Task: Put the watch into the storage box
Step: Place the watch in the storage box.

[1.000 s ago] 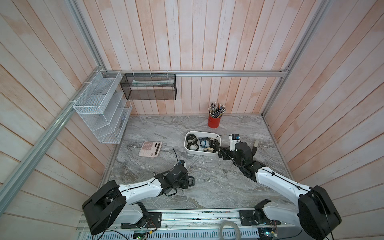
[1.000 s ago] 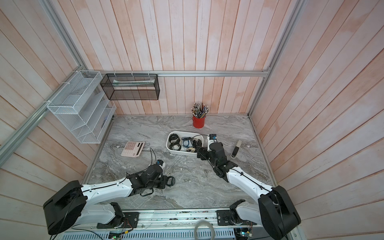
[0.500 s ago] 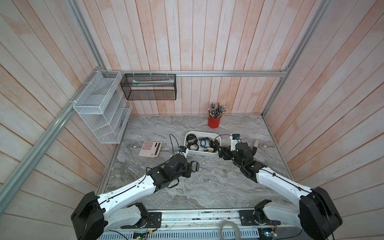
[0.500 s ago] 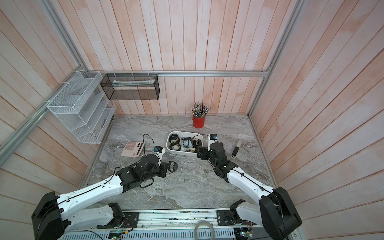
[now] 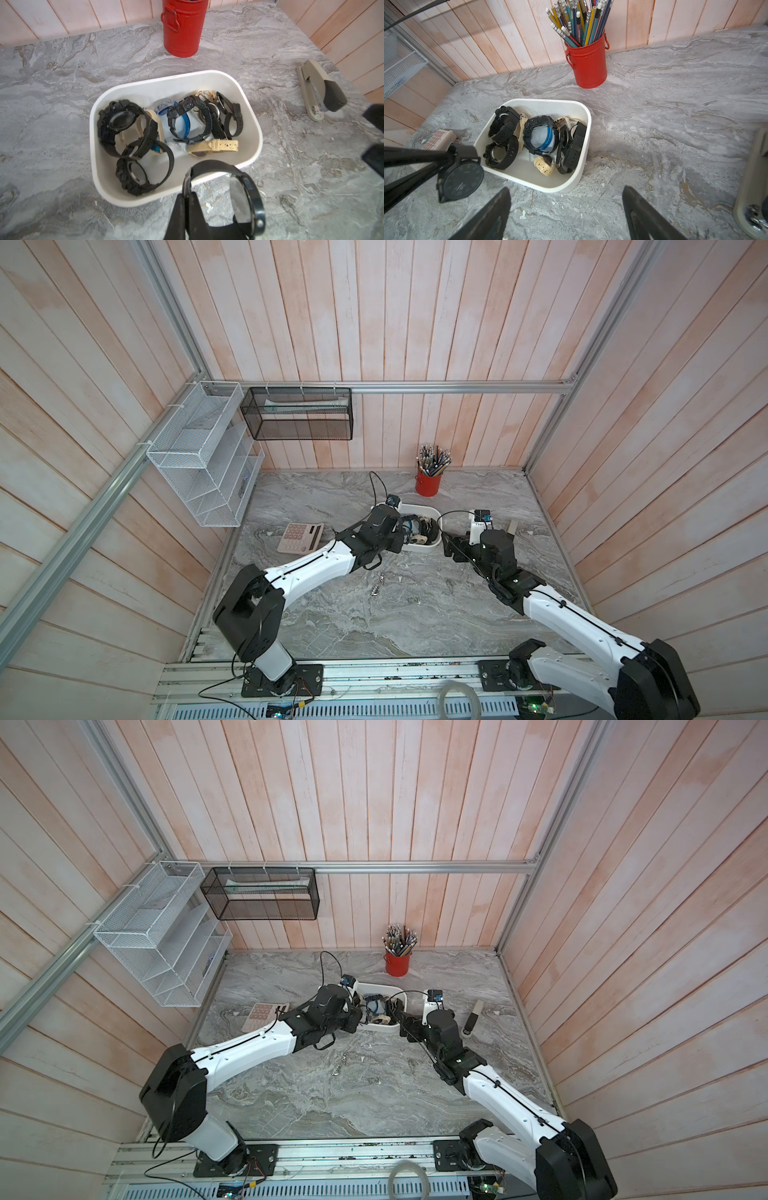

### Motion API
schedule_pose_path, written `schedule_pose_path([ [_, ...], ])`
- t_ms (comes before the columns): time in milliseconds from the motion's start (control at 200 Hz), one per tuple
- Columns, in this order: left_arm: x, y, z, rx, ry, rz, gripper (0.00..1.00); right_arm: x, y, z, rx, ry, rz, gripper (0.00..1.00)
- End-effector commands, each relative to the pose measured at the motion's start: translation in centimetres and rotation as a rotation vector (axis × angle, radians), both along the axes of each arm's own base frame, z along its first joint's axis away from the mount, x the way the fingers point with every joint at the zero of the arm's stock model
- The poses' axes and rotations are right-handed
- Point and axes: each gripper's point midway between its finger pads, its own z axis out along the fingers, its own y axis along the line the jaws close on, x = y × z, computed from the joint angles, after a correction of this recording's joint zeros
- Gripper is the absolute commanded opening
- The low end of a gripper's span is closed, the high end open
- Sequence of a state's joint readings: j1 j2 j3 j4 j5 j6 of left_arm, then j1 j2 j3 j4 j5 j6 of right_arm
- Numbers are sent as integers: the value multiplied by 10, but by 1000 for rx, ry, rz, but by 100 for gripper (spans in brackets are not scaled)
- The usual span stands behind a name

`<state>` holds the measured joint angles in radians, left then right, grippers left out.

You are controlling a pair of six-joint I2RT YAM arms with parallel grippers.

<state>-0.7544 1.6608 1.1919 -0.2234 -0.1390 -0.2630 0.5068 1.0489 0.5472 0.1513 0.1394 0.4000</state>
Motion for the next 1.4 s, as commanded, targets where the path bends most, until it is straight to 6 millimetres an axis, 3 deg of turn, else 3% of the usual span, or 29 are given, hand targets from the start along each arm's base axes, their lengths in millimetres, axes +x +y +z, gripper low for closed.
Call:
schedule_pose_path([
  [0, 20, -13, 5, 25, -41, -33, 0, -6, -11, -14, -21, 37, -39, 86],
  [260, 49, -22, -25, 67, -16, -15, 0, -4, -10, -12, -21, 31, -34, 86],
  [500, 58, -25, -57, 65, 59, -5, 0, -3, -11, -10, -43, 27, -32, 86],
  [620, 59, -26, -60, 57, 71, -1, 0, -4, -12, -11, -27, 26, -40, 86],
  [720, 58, -28, -46, 21, 48, -6, 16, -5, -11, -12, -20, 29, -36, 86],
  [820, 55, -27, -27, -17, 23, -10, 43, -5, -11, -13, -29, 31, -34, 86],
  [985, 38, -18, 15, -108, -53, -24, 81, -1, -8, -6, -18, 20, -28, 86],
  [1140, 2, 6, 58, -258, -137, -25, 97, 3, -5, -5, -20, 16, -17, 86],
  [1265, -47, 41, 61, -424, -174, -3, 100, 4, 0, -9, 3, 30, -9, 86],
  [1395, -71, 76, 34, -426, -157, 69, 100, 7, 6, -13, 12, 39, 12, 86],
])
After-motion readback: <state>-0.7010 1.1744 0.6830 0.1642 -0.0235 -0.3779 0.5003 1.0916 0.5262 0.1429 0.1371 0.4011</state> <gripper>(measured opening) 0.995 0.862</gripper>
